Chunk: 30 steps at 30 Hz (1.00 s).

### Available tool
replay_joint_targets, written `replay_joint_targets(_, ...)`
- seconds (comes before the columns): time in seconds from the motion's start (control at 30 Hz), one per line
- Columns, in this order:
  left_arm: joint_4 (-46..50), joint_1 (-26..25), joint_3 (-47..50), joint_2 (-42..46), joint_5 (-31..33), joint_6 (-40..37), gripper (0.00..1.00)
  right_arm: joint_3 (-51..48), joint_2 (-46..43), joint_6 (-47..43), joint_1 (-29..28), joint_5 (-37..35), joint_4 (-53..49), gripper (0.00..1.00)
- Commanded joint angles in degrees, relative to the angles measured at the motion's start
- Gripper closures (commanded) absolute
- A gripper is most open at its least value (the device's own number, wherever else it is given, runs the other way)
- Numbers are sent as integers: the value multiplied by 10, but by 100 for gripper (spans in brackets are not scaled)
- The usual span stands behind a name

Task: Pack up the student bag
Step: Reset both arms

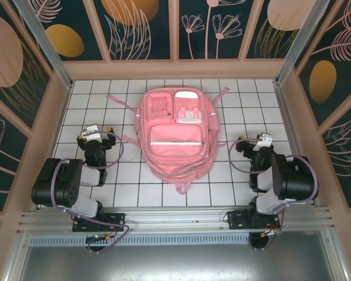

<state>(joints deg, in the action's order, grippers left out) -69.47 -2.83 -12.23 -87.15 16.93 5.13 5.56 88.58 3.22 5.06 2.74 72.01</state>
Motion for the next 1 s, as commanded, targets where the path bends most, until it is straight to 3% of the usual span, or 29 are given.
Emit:
replay_joint_targets(0.0,-43,6,-11,-3,-34,-6,1,84,2,-25,-20,26,-2,1)
replay_joint_targets(0.07,-40,10,-12,-2,-40,-2,1,77,-3,-17,-28,-27,-2,1)
replay_joint_targets(0.33,-43,12,-10,-1,-42,-3,1,78,-4,-18,-30,-31,-5,1)
replay_joint_targets(0.97,-47,12,-7,0,-41,-3,1,82,-3,-29,-20,28,-12,1)
